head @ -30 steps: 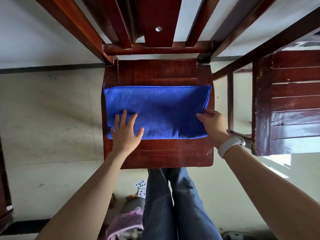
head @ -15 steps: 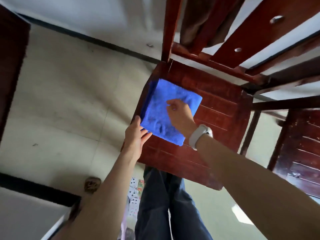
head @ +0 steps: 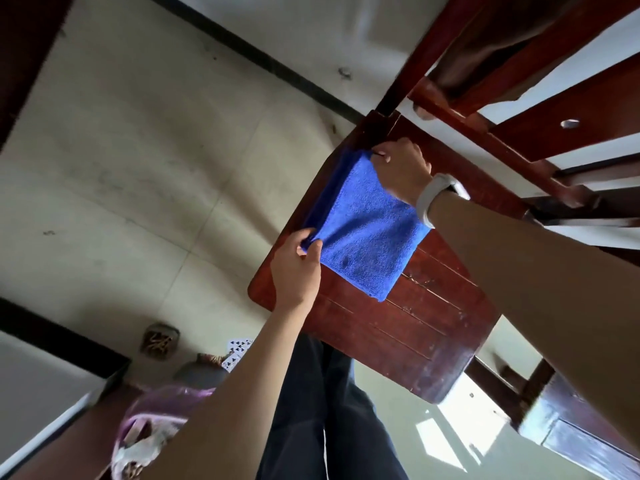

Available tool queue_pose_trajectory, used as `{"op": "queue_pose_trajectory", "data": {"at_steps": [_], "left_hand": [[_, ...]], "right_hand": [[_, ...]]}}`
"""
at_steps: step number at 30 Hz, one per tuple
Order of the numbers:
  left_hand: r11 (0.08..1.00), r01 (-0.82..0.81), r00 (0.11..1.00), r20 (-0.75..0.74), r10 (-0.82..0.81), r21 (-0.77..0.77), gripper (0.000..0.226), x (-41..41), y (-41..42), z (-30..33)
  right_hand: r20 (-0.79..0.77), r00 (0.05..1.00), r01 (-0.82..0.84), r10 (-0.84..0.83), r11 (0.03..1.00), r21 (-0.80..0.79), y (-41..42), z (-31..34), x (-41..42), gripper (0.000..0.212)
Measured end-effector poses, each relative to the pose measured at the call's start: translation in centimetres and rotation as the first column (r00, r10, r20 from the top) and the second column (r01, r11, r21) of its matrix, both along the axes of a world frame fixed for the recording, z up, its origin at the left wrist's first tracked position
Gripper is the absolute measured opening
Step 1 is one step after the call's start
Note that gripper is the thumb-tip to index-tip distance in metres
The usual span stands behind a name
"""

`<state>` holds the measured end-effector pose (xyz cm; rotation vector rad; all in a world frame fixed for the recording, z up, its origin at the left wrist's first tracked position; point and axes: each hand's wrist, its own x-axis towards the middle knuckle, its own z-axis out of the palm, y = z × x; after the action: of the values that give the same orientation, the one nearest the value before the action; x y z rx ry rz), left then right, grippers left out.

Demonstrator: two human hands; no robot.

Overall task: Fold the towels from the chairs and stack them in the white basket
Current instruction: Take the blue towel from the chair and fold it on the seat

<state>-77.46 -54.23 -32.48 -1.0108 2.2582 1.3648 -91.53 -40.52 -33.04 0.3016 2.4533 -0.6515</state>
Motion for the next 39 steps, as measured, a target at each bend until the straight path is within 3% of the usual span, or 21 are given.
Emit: {"op": "queue_pose_trajectory", "data": {"at_steps": [8, 11, 14, 16, 19, 21, 23, 24, 30, 32, 34, 35, 37, 39], "left_hand": [[0.982, -0.183, 0.983, 0.025, 0.182, 0.039, 0.018, -0.5, -0.6, 0.0], [0.988, -0.14, 0.989, 0.039, 0.143, -0.065, 0.02, -0.8, -1.1, -0.9], [0.969, -0.037, 0.999, 0.012, 0.042, -0.243, 0.03, -0.7, -1.4, -1.3], [0.862, 0.132, 0.973, -0.101, -0.207, -0.489, 0.034, -0.3, -1.3, -1.1], [0.607, 0.456, 0.733, -0.111, -0.671, -0.651, 0.038, 0.0, 0.2, -1.1], [0.453, 0.597, 0.572, -0.045, -0.819, -0.663, 0.043, 0.2, 1.5, -1.9], [0.381, 0.666, 0.52, 0.032, -0.854, -0.641, 0.053, 0.3, 2.1, -3.2], [0.362, 0.685, 0.51, 0.061, -0.858, -0.632, 0.059, 0.5, 2.1, -3.9], [0.278, 0.702, 0.477, 0.144, -0.867, -0.656, 0.072, 0.8, 1.6, -5.6], [0.297, 0.721, 0.47, 0.127, -0.873, -0.627, 0.072, 0.5, 1.6, -5.0], [0.354, 0.711, 0.485, 0.059, -0.873, -0.607, 0.066, 0.0, 1.2, -4.2], [0.388, 0.694, 0.501, 0.02, -0.865, -0.606, 0.061, -0.5, 0.9, -3.9], [0.47, 0.656, 0.563, -0.032, -0.826, -0.591, 0.055, -1.8, 0.2, -3.4], [0.536, 0.632, 0.623, -0.045, -0.781, -0.559, 0.054, -3.3, -0.5, -3.4]], "right_hand": [[-0.143, 0.987, 0.062, -0.072, 0.996, -0.068, -0.9, -0.1, 0.3, 0.028], [-0.182, 0.981, 0.05, -0.067, 0.994, -0.097, -1.2, -0.2, 0.0, 0.025], [-0.274, 0.962, 0.001, -0.001, 1.0, -0.001, -0.7, -0.2, 0.5, 0.032], [-0.433, 0.889, -0.117, 0.15, 0.988, 0.103, 0.0, 0.0, 2.1, 0.033], [-0.573, 0.682, -0.33, 0.454, 0.891, 0.313, 1.3, -0.9, 5.4, 0.038], [-0.472, 0.581, -0.44, 0.663, 0.744, 0.502, 2.1, -2.4, 7.3, 0.04], [-0.308, 0.582, -0.499, 0.753, 0.629, 0.596, 2.8, -3.3, 8.1, 0.045], [-0.269, 0.608, -0.512, 0.747, 0.628, 0.586, 3.2, -3.8, 8.2, 0.047], [-0.252, 0.693, -0.527, 0.676, 0.713, 0.463, 3.8, -5.0, 8.0, 0.051], [-0.269, 0.679, -0.544, 0.683, 0.714, 0.441, 4.0, -4.6, 7.7, 0.051], [-0.352, 0.7, -0.492, 0.621, 0.777, 0.392, 4.2, -3.7, 8.3, 0.05], [-0.414, 0.742, -0.408, 0.527, 0.846, 0.344, 4.4, -3.3, 8.9, 0.049], [-0.482, 0.857, -0.099, 0.183, 0.976, 0.194, 4.7, -2.1, 10.7, 0.047], [-0.35, 0.901, 0.278, -0.257, 0.96, 0.009, 4.5, -1.0, 12.4, 0.046]]}}
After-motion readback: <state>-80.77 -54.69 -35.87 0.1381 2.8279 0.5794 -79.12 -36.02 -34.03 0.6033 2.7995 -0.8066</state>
